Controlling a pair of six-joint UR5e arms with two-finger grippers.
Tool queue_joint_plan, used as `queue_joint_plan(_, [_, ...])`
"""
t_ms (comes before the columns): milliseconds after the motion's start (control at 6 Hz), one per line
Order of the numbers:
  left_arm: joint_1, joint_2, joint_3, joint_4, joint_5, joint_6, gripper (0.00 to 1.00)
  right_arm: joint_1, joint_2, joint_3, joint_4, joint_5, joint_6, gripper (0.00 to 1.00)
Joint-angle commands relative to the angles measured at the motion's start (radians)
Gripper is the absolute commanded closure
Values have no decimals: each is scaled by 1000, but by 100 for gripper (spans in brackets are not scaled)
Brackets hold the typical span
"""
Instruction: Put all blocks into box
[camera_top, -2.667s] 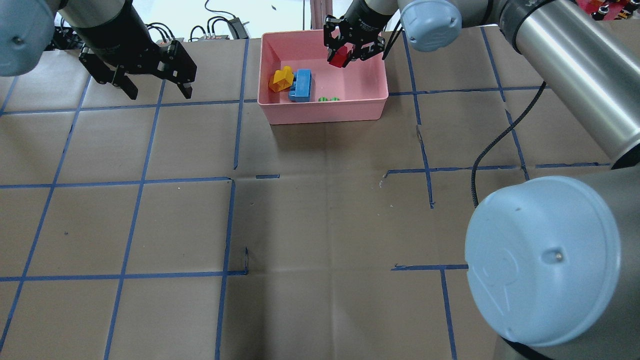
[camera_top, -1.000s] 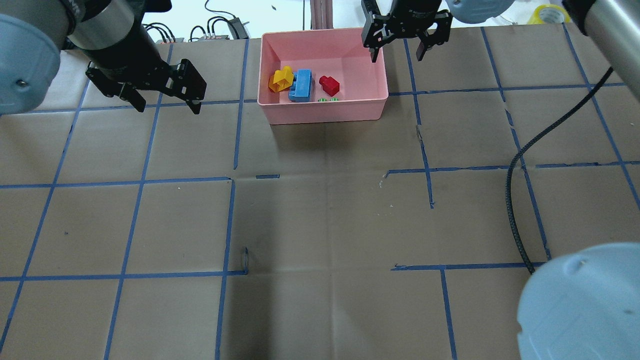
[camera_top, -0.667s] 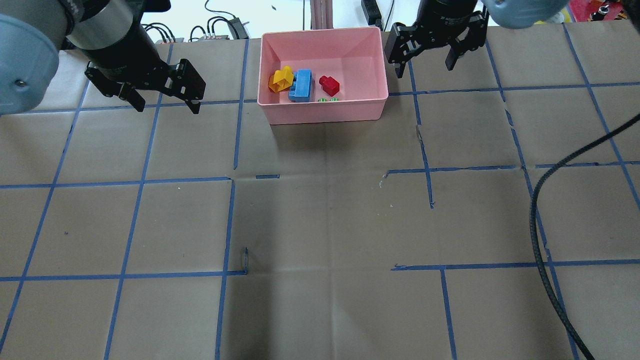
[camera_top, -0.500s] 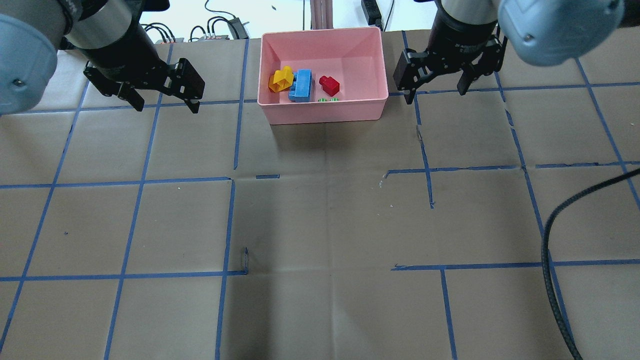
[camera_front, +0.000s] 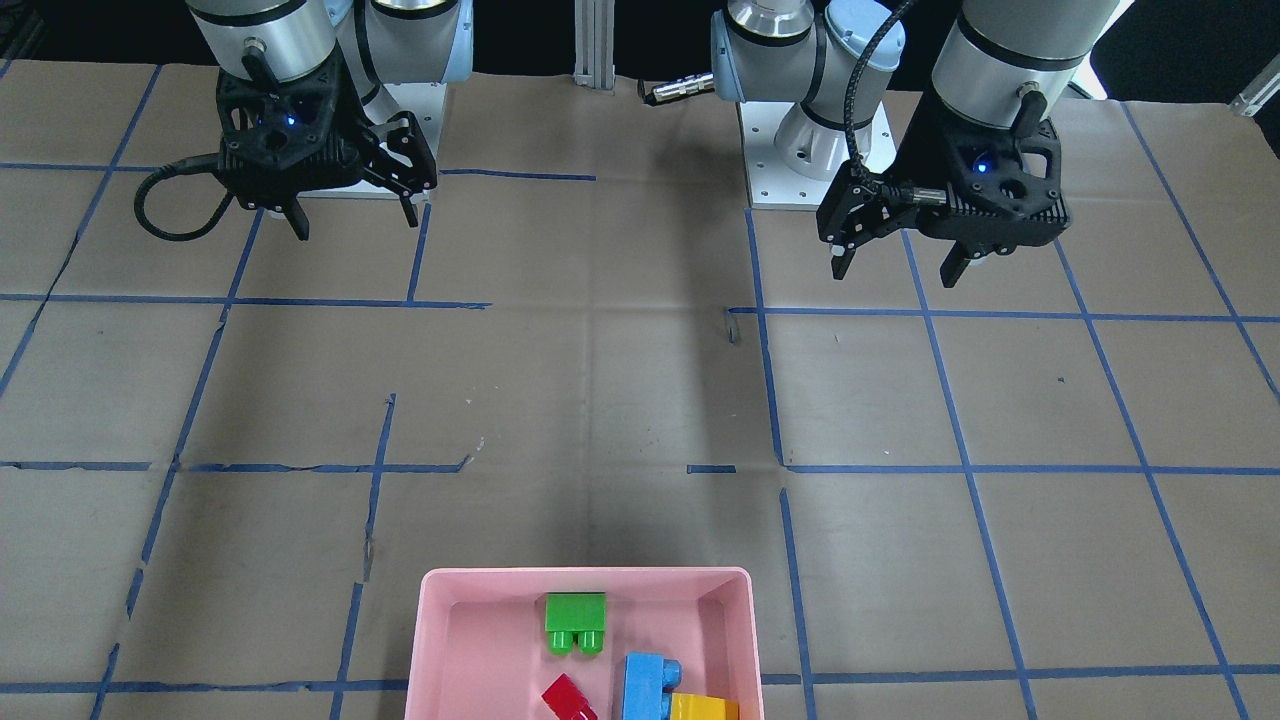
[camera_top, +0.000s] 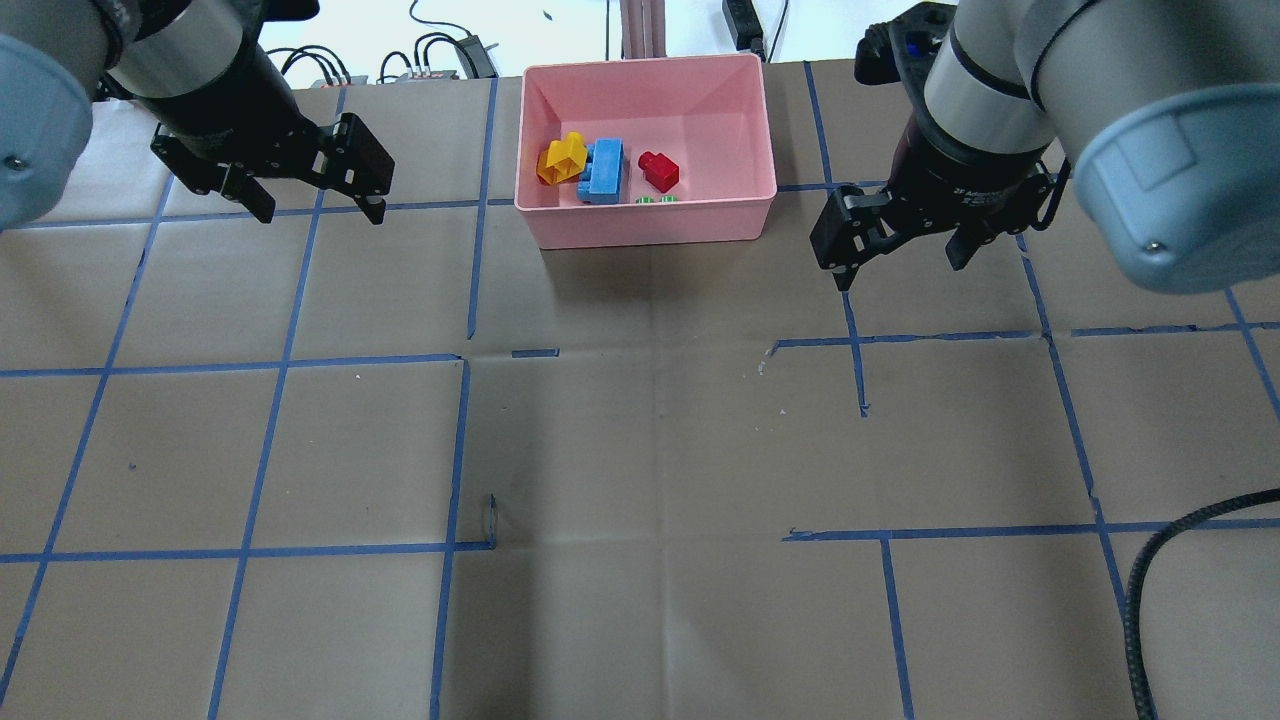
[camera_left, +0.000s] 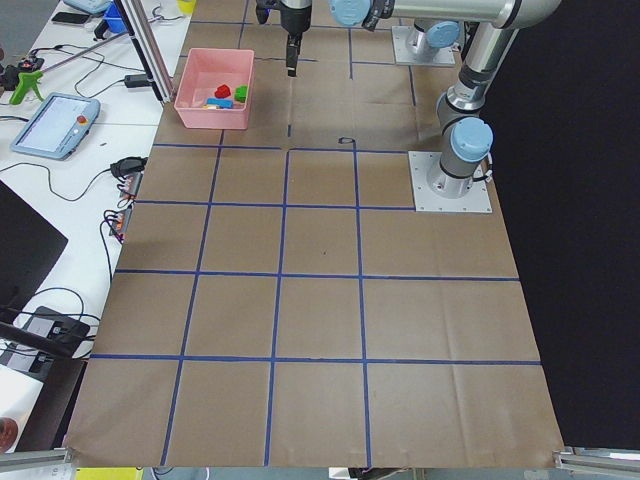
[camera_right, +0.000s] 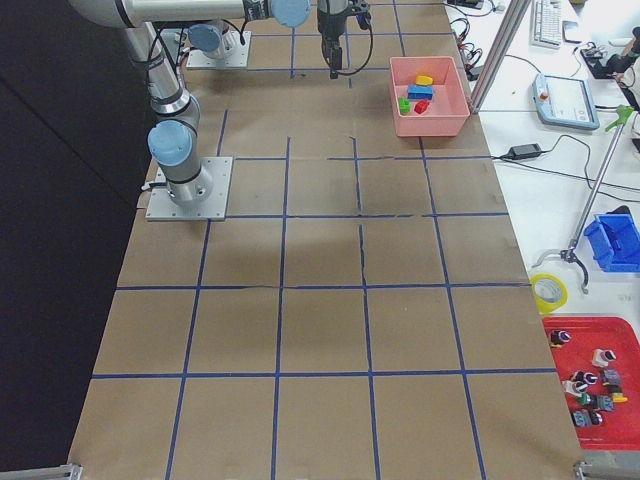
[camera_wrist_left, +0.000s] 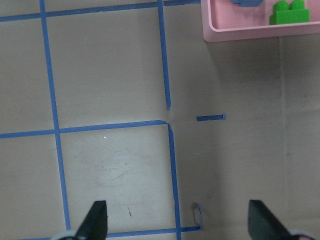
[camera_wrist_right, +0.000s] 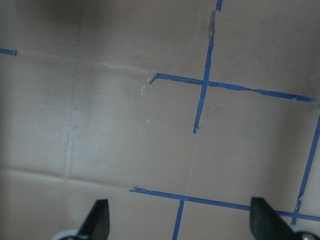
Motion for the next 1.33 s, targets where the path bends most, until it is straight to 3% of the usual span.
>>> queue_joint_plan(0, [-2,6,-8,0,-2,-13,1,-44,-9,11,1,-3,3,0])
queue_joint_plan(1167, [-8,6,-10,0,-4,-18,1,-61,-10,20,1,5,80,0])
